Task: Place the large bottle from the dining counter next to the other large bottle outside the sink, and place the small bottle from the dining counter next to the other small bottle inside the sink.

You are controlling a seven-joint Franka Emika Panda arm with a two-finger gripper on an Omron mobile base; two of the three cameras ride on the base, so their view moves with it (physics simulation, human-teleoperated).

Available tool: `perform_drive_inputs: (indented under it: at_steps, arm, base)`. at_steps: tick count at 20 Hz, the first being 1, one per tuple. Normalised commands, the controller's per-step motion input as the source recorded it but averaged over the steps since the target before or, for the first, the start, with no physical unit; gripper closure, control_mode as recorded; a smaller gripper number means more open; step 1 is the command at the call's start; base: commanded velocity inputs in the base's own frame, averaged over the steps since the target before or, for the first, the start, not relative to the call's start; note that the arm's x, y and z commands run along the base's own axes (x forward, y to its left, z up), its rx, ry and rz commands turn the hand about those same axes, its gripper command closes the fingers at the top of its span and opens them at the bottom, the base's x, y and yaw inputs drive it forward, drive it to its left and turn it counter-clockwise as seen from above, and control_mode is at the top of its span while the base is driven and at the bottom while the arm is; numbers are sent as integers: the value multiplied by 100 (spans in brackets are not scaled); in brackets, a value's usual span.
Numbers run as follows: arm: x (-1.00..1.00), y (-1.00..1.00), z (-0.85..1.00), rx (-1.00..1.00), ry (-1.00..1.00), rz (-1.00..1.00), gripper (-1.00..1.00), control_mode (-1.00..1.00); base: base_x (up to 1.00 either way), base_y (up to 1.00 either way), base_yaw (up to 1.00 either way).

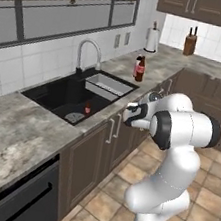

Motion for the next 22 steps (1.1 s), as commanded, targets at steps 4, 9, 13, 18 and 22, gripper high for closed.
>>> perform_drive_inputs:
  at_steps: [4,9,13,18,22]
  arm:
    - [0,0,0,0,0,0,100,100]
    - [0,0,0,0,0,0,100,100]
    - [0,0,0,0,0,0,100,100]
    - [0,0,0,0,0,0,100,100]
    - [0,0,0,0,0,0,100,100]
  base:
    - [39,0,33]
    - [33,0,29]
    - [32,0,24]
    - [35,0,23]
    - [38,0,22]
